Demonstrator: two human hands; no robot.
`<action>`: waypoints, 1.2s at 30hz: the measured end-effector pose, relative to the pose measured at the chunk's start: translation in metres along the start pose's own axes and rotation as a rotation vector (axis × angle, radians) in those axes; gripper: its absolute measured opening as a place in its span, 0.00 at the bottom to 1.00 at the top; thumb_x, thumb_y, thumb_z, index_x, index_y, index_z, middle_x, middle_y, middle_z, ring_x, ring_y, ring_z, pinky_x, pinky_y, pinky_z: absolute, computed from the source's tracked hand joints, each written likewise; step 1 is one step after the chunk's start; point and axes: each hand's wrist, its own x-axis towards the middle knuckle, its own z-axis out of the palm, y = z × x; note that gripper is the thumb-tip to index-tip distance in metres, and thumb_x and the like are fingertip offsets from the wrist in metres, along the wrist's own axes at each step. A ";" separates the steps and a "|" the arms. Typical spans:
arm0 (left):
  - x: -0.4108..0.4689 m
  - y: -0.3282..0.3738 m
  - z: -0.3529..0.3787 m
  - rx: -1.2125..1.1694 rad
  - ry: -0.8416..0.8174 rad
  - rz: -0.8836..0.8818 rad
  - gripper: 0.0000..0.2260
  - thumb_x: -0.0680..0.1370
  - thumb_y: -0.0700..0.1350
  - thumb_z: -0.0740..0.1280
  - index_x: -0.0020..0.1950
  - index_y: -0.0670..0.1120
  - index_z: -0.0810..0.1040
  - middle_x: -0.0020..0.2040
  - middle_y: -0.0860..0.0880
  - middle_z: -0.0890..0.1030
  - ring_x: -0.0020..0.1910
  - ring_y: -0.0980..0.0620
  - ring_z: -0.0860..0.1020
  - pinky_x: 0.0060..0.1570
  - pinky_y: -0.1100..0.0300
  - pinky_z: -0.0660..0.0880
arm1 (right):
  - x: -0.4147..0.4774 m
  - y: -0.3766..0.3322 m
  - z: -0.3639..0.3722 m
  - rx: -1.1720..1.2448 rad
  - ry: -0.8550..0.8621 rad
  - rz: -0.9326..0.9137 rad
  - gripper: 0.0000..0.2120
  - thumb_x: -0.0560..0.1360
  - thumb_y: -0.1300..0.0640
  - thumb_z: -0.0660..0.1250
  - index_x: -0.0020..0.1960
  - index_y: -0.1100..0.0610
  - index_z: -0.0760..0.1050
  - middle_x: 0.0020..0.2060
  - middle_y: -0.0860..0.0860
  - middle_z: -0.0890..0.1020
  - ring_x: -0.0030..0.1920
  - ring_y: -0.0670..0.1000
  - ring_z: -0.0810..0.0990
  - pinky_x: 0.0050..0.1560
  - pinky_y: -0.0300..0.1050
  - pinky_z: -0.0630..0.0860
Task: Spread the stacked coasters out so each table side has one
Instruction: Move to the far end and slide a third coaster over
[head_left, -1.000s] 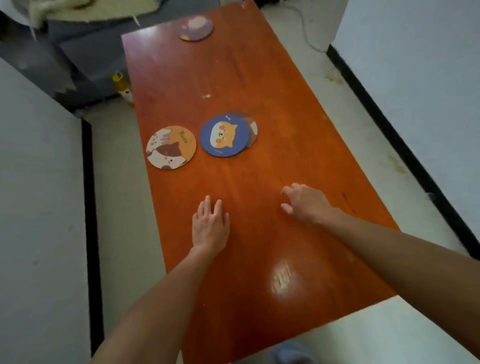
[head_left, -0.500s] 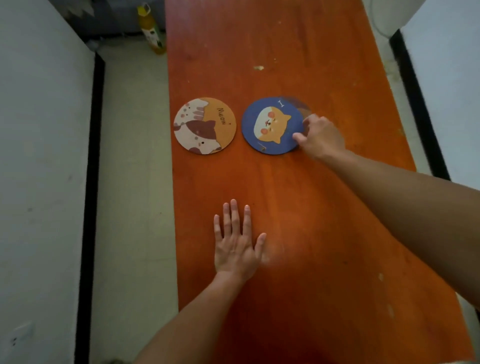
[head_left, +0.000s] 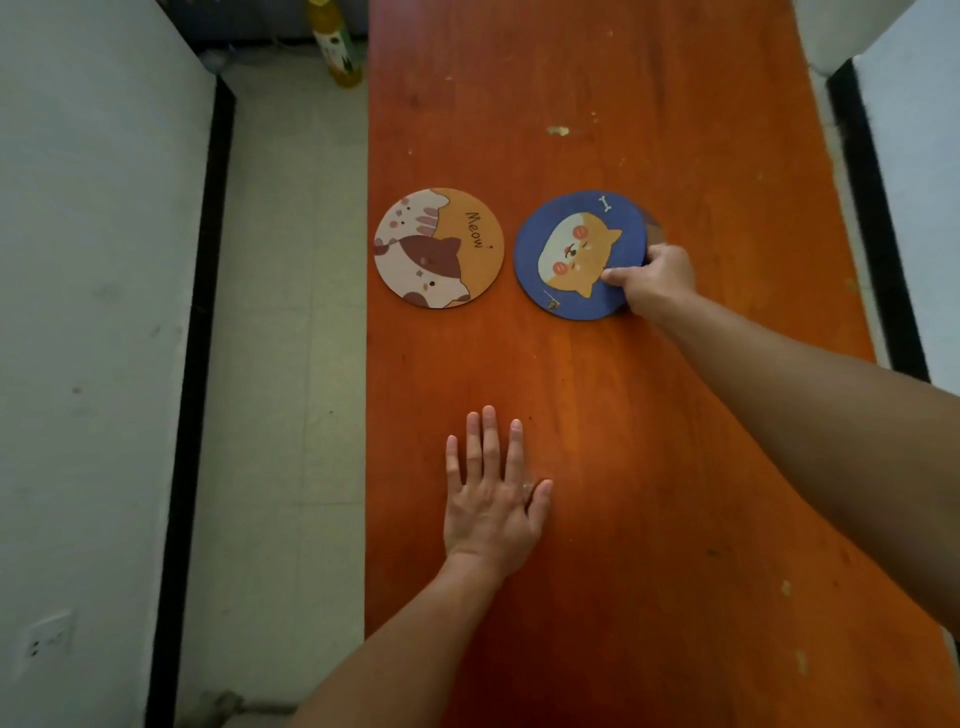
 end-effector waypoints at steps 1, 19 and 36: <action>0.000 0.000 -0.001 -0.003 -0.002 -0.002 0.32 0.79 0.61 0.52 0.78 0.45 0.53 0.79 0.39 0.49 0.78 0.41 0.45 0.73 0.39 0.48 | -0.006 0.002 -0.002 0.070 -0.031 -0.012 0.10 0.69 0.60 0.75 0.48 0.56 0.77 0.45 0.51 0.81 0.38 0.48 0.78 0.30 0.39 0.72; -0.040 0.023 -0.014 0.041 -0.017 -0.082 0.27 0.81 0.58 0.49 0.78 0.48 0.51 0.79 0.41 0.49 0.77 0.42 0.45 0.75 0.44 0.46 | -0.195 0.115 -0.128 -0.134 -0.546 -0.188 0.08 0.72 0.60 0.68 0.50 0.57 0.81 0.42 0.57 0.86 0.39 0.57 0.84 0.41 0.54 0.80; -0.195 0.064 0.048 -0.008 0.084 -0.204 0.27 0.82 0.57 0.49 0.78 0.48 0.52 0.79 0.40 0.50 0.78 0.42 0.46 0.75 0.43 0.44 | -0.275 0.204 -0.063 -0.757 -0.647 -0.522 0.08 0.76 0.57 0.63 0.39 0.49 0.72 0.38 0.49 0.78 0.39 0.53 0.78 0.32 0.45 0.71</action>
